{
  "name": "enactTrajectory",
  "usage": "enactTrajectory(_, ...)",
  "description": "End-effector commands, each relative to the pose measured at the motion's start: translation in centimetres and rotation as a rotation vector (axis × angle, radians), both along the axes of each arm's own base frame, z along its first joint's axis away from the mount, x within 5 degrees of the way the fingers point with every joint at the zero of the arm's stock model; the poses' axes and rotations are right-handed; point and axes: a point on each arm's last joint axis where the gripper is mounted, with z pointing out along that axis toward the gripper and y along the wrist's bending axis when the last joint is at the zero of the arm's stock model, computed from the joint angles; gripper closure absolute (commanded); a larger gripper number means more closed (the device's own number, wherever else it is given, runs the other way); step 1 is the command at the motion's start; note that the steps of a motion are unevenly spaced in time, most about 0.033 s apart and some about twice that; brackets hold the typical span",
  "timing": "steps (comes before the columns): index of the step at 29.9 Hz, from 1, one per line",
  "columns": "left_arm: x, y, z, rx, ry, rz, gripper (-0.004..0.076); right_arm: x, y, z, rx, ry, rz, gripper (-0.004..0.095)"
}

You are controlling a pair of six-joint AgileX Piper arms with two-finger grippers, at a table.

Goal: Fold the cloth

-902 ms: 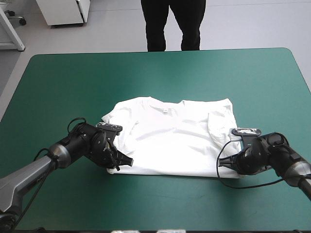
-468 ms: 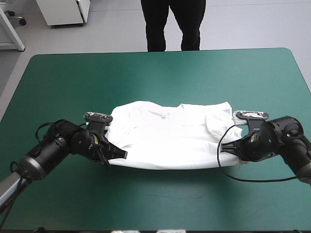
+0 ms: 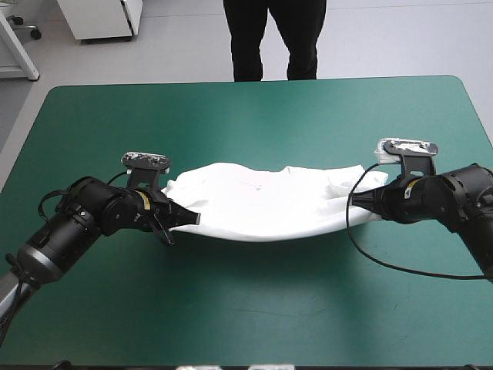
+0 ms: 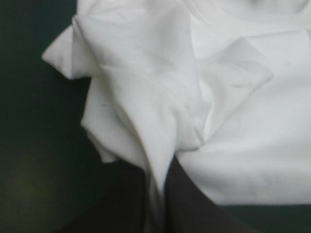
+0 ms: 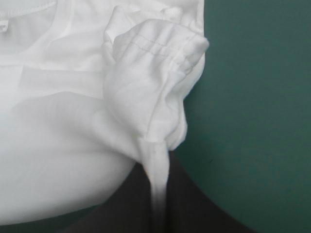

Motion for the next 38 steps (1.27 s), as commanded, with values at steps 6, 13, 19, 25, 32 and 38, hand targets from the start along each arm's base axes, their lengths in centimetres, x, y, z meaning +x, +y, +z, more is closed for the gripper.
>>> enactTrajectory(6,2.0,0.5,2.8,-0.011,-0.296,0.083,0.0733,1.8,-0.6,2.3,-0.035,-0.255,-0.067,0.0925)
enactTrajectory(13,5.0,-0.7,1.8,0.026,-0.386,0.072,0.0733,5.5,0.5,0.2,-0.037,-0.280,-0.048,0.0925)
enactTrajectory(19,7.8,-0.9,0.1,0.062,-0.394,0.093,0.0733,8.6,0.5,-2.1,-0.028,-0.284,-0.071,0.0925)
enactTrajectory(25,9.9,-0.7,-2.1,0.059,-0.366,0.111,0.0733,10.4,-1.0,-3.7,-0.049,-0.260,-0.113,0.0925)
enactTrajectory(32,11.3,-1.7,-4.1,0.039,-0.356,0.077,0.0732,11.5,-0.9,-5.6,-0.084,-0.205,-0.080,0.0910)
enactTrajectory(38,11.8,-2.0,-5.2,0.045,-0.333,0.074,0.0654,12.0,0.0,-7.1,-0.043,-0.145,-0.009,0.0678)
